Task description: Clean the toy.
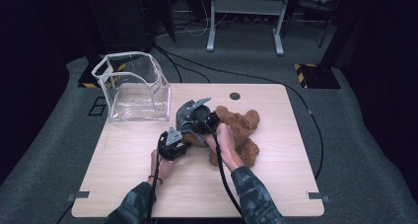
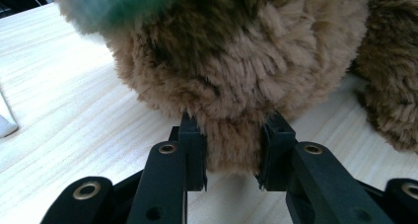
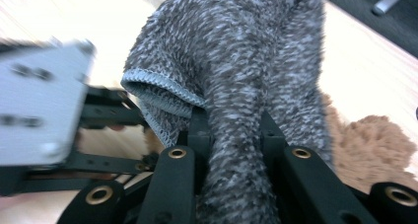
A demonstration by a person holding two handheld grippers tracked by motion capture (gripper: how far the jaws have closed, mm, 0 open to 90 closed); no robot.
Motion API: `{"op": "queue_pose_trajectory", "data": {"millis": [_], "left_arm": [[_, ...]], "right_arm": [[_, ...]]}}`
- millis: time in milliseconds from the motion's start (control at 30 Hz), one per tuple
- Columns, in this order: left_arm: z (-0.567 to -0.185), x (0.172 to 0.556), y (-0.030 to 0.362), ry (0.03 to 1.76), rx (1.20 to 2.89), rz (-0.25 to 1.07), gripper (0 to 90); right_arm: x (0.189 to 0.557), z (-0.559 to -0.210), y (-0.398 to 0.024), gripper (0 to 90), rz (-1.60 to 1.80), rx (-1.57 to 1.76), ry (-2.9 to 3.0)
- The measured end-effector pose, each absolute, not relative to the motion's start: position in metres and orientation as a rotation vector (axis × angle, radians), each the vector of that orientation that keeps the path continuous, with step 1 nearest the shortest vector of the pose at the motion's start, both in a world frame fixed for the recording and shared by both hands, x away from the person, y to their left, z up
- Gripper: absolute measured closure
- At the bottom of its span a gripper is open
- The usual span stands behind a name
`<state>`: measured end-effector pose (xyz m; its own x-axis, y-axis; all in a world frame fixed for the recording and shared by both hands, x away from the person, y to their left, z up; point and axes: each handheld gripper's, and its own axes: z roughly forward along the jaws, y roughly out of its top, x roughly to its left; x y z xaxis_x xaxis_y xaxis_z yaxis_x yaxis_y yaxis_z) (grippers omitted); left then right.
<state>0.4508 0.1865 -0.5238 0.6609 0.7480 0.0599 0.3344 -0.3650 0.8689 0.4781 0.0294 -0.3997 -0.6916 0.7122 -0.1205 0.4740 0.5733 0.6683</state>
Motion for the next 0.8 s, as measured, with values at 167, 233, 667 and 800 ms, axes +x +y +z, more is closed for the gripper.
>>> {"op": "queue_pose_trajectory", "data": {"millis": [167, 233, 667, 800], "left_arm": [[-0.524, 0.451, 0.187, 0.841, 1.965, 0.569, 69.5], [-0.524, 0.451, 0.187, 0.840, 1.966, 0.573, 69.5], [-0.524, 0.451, 0.187, 0.835, 1.966, 0.570, 69.5], [-0.524, 0.451, 0.186, 0.834, 1.962, 0.575, 69.5]], "right_arm": [[0.478, -0.400, 0.019, 76.0, 0.812, 1.005, 2.416], [0.479, -0.399, 0.009, 76.0, 0.772, 1.032, 2.403], [0.476, -0.409, -0.087, 76.2, 0.735, 1.242, 2.255], [0.475, -0.413, -0.111, 76.3, 0.751, 1.319, 2.212]]}}
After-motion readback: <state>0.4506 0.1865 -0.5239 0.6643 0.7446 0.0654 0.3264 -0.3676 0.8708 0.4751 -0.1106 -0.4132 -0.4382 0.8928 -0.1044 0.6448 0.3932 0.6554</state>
